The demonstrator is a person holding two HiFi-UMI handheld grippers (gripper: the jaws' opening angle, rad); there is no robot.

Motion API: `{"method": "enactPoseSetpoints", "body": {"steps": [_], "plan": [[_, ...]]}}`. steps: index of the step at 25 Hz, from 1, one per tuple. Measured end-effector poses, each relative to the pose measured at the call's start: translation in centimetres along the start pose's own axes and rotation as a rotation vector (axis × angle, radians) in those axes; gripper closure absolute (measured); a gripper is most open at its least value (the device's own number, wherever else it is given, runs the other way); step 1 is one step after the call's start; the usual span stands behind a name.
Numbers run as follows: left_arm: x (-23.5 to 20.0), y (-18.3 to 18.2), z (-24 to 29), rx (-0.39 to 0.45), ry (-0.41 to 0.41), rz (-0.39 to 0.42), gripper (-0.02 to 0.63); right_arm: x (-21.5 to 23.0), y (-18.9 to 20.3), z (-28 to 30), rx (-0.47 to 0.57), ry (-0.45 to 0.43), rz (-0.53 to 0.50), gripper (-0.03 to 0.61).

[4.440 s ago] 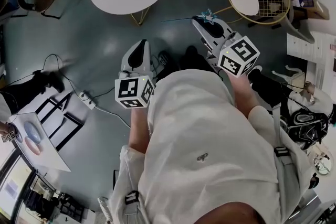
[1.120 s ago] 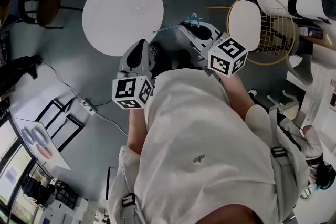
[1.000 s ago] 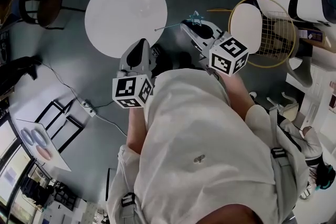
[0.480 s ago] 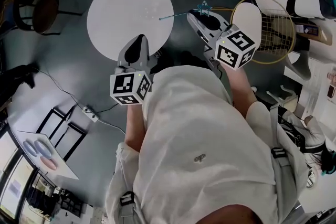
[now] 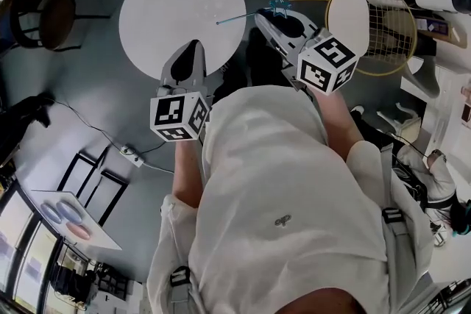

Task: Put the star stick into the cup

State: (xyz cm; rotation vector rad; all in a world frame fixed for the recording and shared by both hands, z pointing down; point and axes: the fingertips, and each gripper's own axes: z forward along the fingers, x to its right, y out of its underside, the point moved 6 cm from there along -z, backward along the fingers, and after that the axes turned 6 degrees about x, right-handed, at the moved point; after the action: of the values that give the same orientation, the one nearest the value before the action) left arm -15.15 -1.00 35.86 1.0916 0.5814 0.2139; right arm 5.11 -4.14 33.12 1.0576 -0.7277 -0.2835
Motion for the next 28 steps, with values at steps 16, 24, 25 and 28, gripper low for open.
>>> {"method": "enactPoseSetpoints", "body": {"steps": [16, 24, 25, 28], "plan": [[-1.3, -1.3, 4.6, -0.022, -0.085, -0.061, 0.601, 4.9, -1.2, 7.0, -0.106, -0.096, 0.019, 0.555], [-1.5, -0.7, 5.9, -0.048, -0.118, -0.085, 0.601, 6.7, 0.7, 9.4, -0.178, -0.123, 0.044, 0.555], [-1.7, -0.6, 6.0, -0.049, -0.125, -0.092, 0.601, 6.8, 1.0, 9.8, -0.186, -0.122, 0.045, 0.555], [-2.1, -0.6, 6.1, -0.054, -0.142, -0.106, 0.601, 7.1, 1.7, 10.8, -0.212, -0.125, 0.049, 0.555]]}}
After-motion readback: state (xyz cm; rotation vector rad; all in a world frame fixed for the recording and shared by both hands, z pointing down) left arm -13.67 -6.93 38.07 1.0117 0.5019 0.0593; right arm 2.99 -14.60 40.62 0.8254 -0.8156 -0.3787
